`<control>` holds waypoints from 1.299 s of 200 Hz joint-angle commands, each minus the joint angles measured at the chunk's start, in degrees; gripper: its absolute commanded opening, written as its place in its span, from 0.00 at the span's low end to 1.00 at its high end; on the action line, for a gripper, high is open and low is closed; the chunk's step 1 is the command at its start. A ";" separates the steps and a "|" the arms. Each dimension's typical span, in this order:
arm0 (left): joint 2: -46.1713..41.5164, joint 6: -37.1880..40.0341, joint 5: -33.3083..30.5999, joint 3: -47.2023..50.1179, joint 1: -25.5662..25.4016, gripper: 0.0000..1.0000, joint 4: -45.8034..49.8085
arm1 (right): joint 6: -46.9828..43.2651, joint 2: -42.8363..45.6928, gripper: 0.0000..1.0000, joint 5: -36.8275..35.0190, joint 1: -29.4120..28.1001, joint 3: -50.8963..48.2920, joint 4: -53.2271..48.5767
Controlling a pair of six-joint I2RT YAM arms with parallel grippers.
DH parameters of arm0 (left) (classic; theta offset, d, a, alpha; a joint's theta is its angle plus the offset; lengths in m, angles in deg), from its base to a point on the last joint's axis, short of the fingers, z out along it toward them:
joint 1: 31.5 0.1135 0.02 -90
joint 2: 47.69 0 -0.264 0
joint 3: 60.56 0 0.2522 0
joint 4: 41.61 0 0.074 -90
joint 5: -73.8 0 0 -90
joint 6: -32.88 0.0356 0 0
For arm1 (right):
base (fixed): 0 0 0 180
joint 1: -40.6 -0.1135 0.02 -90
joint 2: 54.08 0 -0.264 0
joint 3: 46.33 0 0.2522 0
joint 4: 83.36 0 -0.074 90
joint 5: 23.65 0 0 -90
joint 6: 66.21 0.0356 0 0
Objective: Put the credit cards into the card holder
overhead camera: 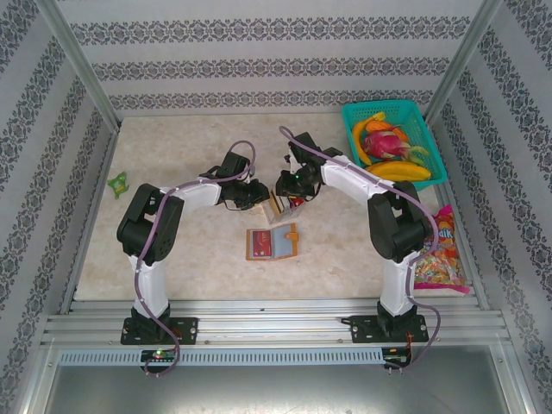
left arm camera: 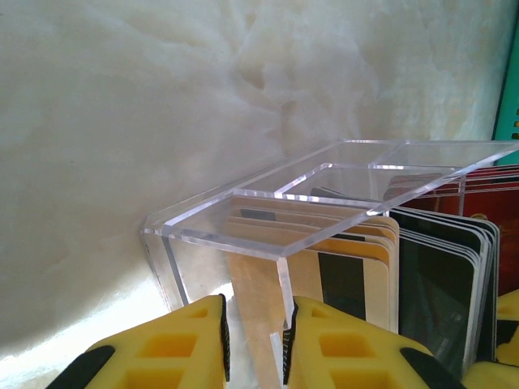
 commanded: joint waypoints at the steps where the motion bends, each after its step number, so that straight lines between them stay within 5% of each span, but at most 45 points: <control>1: 1.06 0.02 -1.22 1.55 -0.90 0.23 5.67 | 1.15 3.13 0.30 2.75 0.41 -1.19 1.67; 129: 1.16 -0.05 -1.06 1.70 -0.94 0.23 5.59 | 1.34 3.10 0.20 4.05 0.75 -1.76 1.69; 260: 1.13 0.22 -0.84 2.07 -0.89 0.23 6.32 | 1.99 4.77 0.00 6.05 2.35 -4.16 3.31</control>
